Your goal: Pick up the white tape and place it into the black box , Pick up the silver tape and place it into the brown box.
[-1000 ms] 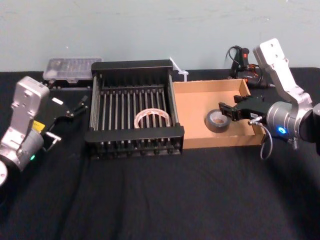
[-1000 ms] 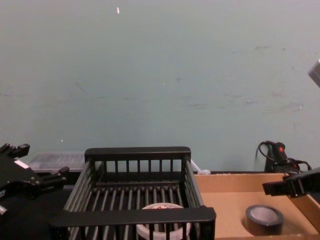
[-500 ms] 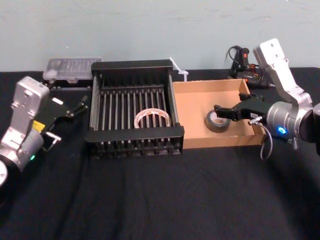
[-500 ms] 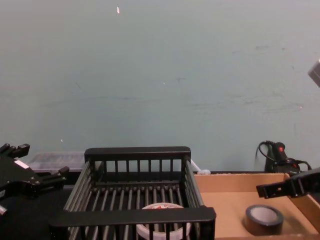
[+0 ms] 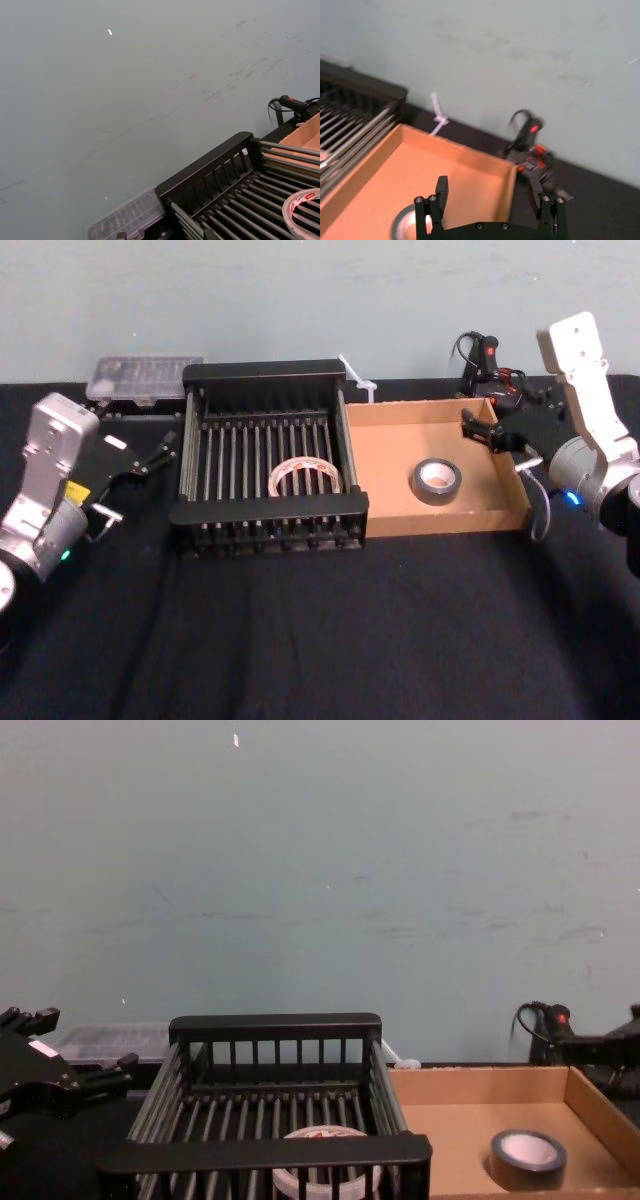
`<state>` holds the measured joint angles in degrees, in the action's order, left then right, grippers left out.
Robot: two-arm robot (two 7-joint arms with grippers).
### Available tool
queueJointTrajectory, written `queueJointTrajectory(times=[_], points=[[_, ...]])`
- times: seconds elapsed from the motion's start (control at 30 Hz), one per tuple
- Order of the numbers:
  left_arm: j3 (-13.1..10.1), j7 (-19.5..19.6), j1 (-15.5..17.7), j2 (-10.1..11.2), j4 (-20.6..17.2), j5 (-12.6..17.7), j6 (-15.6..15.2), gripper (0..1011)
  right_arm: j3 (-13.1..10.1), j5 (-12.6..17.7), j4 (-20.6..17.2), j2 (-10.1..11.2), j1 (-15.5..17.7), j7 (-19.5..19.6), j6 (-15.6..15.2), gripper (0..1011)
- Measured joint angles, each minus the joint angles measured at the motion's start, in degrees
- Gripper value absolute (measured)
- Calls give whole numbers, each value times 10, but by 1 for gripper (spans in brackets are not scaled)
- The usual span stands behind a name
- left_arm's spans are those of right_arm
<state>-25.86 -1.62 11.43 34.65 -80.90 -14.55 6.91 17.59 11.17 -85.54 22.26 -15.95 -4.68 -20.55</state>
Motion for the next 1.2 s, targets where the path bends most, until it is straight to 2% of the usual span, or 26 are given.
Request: queueJointTrajectory(times=[0.07,0.17,0.2,0.27,0.3,0.43,0.67,1.2], points=[[0,0,0,0,0,0,0,1001,-2,-19,1,-1,10,19,36,1000],[0,0,0,0,0,0,0,1001,-3,-37,3,-1,18,34,67,1000],[0,0,0,0,0,0,0,1001,-3,-50,4,0,26,43,89,1000],[0,0,0,0,0,0,0,1001,-3,-61,5,1,33,51,107,1000],[0,0,0,0,0,0,0,1001,-3,-72,6,2,41,58,125,1000],[0,0,0,0,0,0,0,1001,-6,-90,6,5,61,70,154,1002],[0,0,0,0,0,0,0,1001,-20,-95,1,2,80,72,155,1000],[0,0,0,0,0,0,0,1001,-17,-95,1,2,78,72,156,1000]])
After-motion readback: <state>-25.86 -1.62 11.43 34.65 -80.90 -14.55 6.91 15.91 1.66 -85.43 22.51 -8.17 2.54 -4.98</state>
